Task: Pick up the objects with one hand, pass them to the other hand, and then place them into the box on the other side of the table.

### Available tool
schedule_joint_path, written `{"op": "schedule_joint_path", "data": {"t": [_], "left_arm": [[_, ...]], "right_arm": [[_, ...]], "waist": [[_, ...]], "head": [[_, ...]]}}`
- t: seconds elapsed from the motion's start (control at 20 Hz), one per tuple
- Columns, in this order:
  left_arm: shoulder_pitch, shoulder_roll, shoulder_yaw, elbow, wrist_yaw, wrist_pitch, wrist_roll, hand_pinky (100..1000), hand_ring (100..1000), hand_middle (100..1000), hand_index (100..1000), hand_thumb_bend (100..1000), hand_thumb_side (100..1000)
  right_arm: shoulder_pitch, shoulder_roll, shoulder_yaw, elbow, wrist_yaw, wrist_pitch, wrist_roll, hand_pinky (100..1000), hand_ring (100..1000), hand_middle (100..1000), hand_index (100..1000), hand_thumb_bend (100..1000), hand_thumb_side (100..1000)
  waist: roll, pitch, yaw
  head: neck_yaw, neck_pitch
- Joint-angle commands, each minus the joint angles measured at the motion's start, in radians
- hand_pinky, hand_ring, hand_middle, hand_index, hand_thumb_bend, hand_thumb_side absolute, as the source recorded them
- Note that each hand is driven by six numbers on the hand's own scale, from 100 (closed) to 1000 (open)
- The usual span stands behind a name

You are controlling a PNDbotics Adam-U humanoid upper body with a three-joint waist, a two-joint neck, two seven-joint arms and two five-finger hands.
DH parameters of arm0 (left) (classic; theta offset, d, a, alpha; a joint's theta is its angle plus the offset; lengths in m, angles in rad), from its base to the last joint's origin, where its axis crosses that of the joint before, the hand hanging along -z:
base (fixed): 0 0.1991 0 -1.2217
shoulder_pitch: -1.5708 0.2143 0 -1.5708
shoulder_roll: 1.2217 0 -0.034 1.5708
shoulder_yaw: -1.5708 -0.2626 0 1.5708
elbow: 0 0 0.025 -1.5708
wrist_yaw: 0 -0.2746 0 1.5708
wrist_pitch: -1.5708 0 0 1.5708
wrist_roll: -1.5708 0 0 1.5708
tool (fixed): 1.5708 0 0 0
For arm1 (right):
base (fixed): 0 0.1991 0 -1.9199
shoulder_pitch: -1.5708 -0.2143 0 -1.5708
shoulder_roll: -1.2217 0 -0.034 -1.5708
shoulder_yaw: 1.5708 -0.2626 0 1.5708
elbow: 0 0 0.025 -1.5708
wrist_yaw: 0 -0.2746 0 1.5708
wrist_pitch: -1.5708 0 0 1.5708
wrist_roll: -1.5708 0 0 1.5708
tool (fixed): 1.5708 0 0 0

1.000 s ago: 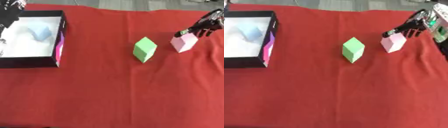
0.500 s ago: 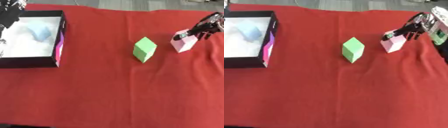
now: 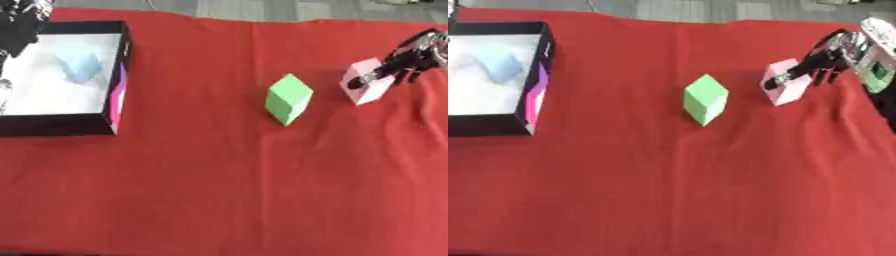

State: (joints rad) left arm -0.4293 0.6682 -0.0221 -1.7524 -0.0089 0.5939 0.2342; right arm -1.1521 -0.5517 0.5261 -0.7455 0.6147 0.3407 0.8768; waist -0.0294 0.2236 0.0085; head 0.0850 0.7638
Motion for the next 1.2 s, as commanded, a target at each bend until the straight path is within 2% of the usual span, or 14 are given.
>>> {"op": "schedule_joint_path", "data": {"t": [0.05, 0.55, 1.2], "left_arm": [[-0.005, 0.024, 0.008, -0.008, -0.001, -0.001, -0.001, 724, 742, 601, 676, 122, 763], [-0.002, 0.019, 0.009, -0.007, 0.0, 0.0, 0.001, 724, 742, 601, 675, 118, 767], [-0.001, 0.016, 0.009, -0.005, 0.0, 0.002, 0.001, 726, 743, 602, 675, 113, 770]], "right_arm": [[-0.019, -0.023, -0.006, -0.004, 0.01, 0.054, 0.03, 862, 835, 752, 826, 658, 592], [-0.017, -0.017, -0.011, -0.019, 0.023, 0.159, 0.01, 784, 764, 656, 734, 667, 422], [-0.012, -0.019, 0.005, -0.056, -0.045, 0.239, -0.034, 763, 738, 617, 697, 615, 430]], "waist": [[-0.01, -0.014, 0.002], [-0.011, -0.01, 0.004], [-0.015, -0.005, 0.006]], "head": [[-0.002, 0.006], [-0.002, 0.006], [-0.002, 0.006]]}}
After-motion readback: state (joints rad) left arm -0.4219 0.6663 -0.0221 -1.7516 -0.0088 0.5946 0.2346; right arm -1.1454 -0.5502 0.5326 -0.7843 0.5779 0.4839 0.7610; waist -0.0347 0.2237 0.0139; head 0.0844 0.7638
